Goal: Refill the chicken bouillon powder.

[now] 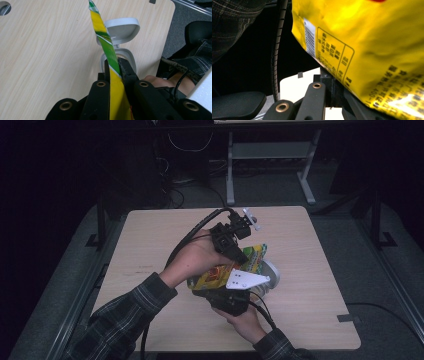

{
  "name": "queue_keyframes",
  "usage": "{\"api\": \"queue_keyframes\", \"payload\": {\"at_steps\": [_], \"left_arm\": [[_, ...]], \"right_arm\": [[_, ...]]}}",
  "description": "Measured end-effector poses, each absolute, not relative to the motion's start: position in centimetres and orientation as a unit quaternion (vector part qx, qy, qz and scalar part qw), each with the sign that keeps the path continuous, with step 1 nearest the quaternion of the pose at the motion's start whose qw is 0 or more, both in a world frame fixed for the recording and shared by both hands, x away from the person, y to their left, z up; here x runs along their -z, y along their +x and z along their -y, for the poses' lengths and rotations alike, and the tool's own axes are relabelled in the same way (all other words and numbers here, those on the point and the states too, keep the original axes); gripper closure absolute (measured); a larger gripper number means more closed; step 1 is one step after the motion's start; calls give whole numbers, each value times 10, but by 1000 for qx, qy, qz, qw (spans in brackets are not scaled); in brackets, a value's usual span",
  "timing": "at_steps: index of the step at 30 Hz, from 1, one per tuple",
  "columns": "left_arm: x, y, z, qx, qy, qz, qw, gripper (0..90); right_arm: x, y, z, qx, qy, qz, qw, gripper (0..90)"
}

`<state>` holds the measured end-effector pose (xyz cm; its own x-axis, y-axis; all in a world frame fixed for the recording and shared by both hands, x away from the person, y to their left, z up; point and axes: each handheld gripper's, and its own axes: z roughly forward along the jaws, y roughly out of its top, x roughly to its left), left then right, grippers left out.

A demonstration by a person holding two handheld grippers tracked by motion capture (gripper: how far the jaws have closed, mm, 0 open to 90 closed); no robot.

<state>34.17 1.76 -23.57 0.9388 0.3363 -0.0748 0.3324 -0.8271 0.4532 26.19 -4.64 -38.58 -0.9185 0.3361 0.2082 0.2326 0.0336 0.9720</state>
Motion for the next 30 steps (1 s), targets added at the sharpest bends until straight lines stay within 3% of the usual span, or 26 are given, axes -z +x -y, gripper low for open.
{"api": "queue_keyframes", "payload": {"at_steps": [30], "left_arm": [[237, 340, -14, -1, 953, -177, 244, 868]], "right_arm": [[382, 261, 49, -672, 196, -713, 43, 900]]}}
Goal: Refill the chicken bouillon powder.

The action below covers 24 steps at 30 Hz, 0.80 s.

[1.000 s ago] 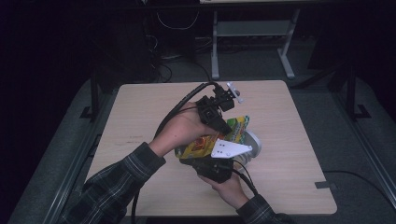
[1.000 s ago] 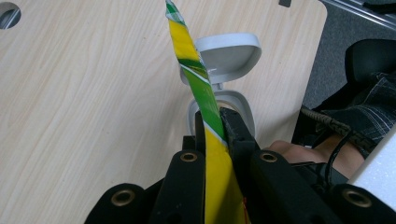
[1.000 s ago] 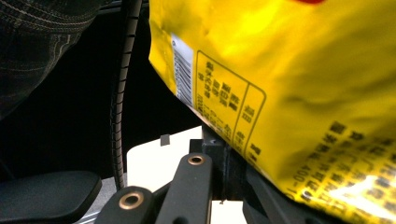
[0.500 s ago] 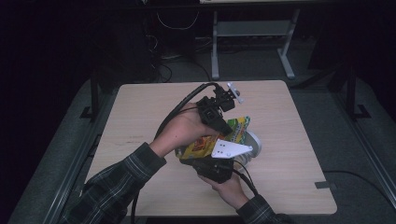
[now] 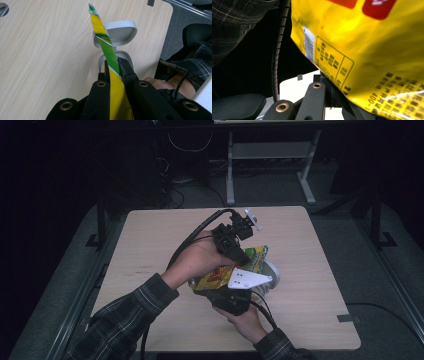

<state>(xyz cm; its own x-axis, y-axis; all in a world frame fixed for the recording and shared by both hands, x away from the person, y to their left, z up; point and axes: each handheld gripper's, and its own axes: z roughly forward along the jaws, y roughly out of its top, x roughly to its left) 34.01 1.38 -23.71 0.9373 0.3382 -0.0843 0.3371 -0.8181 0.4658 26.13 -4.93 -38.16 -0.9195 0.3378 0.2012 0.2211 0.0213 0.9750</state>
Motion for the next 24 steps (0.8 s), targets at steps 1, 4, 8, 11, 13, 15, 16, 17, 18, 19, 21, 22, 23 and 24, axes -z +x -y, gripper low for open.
{"api": "queue_keyframes", "payload": {"at_steps": [1, 4, 8, 11, 13, 15, 16, 17, 18, 19, 21, 22, 23, 24], "left_arm": [[237, 340, -14, -1, 953, -178, 244, 868], [238, 340, -14, -2, 953, -179, 245, 869], [239, 339, -14, -1, 953, -179, 245, 869], [240, 339, -14, 2, 953, -181, 243, 869], [240, 339, -14, 3, 953, -181, 241, 869], [240, 339, -14, 3, 953, -182, 242, 869], [240, 339, -14, 3, 953, -181, 242, 869], [240, 339, -14, 3, 953, -181, 242, 869], [240, 339, -14, 3, 953, -180, 242, 869], [240, 339, -14, 3, 953, -180, 242, 869], [240, 339, -14, 2, 952, -183, 244, 869], [240, 339, -14, 2, 952, -182, 244, 869], [241, 339, -15, 2, 952, -183, 245, 869], [241, 339, -15, 2, 952, -184, 245, 869]], "right_arm": [[382, 261, 49, -671, 196, -714, 43, 900], [382, 262, 49, -671, 196, -714, 43, 900], [382, 262, 49, -670, 197, -714, 43, 900], [382, 262, 49, -670, 196, -715, 42, 900], [382, 262, 49, -670, 195, -715, 43, 900], [382, 262, 49, -670, 195, -715, 43, 900], [382, 262, 49, -670, 195, -715, 43, 900], [382, 262, 49, -670, 195, -715, 43, 900], [382, 262, 49, -670, 195, -715, 44, 900], [382, 262, 49, -669, 195, -715, 44, 900], [382, 262, 49, -669, 195, -716, 44, 900], [382, 262, 49, -669, 195, -716, 44, 900], [382, 262, 49, -669, 195, -716, 44, 900], [382, 262, 49, -669, 195, -716, 44, 900]]}}
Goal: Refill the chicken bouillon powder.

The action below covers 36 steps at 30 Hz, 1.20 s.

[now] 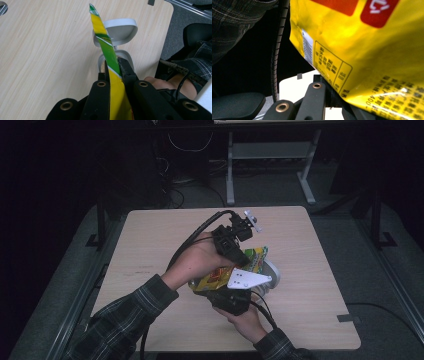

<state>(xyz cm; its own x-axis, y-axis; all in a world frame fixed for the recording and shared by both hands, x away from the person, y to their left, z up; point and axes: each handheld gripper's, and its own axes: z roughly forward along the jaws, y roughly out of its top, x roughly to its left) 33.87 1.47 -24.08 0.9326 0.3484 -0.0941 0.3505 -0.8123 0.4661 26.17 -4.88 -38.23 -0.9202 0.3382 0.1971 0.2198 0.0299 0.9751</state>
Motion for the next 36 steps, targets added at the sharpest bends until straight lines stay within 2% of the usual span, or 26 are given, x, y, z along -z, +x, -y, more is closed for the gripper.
{"api": "queue_keyframes", "payload": {"at_steps": [36], "left_arm": [[246, 339, -15, 0, 952, -184, 245, 870]], "right_arm": [[384, 262, 48, -665, 196, -719, 47, 900]]}}
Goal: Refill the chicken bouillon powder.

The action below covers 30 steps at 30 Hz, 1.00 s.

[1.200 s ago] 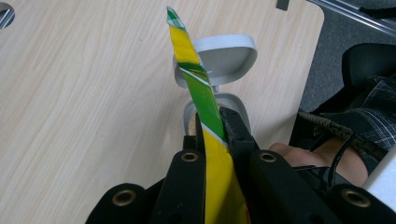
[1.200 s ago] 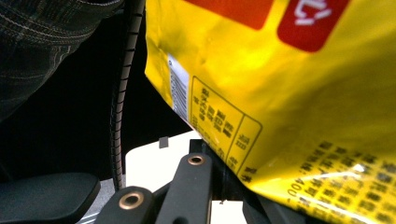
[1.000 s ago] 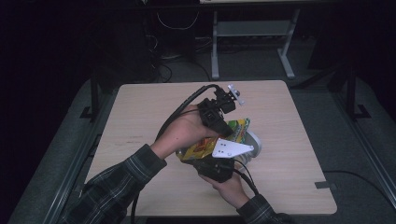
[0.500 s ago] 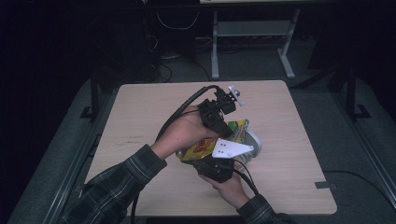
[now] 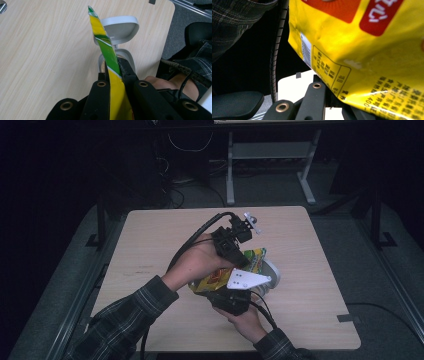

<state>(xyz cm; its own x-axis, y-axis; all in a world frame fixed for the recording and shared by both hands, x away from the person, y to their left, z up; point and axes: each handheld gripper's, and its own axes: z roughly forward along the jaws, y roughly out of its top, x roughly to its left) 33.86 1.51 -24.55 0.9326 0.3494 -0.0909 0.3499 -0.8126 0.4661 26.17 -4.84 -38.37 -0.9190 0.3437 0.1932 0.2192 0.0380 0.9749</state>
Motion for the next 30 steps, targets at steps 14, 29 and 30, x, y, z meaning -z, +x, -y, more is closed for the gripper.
{"api": "queue_keyframes", "payload": {"at_steps": [14, 29, 30], "left_arm": [[249, 339, -22, 5, 949, -183, 259, 871], [253, 341, -33, 25, 944, -176, 279, 874], [254, 341, -35, 26, 943, -176, 281, 874]], "right_arm": [[388, 262, 46, -658, 194, -726, 52, 900], [395, 261, 45, -645, 199, -736, 48, 900], [396, 262, 45, -645, 199, -736, 49, 900]]}}
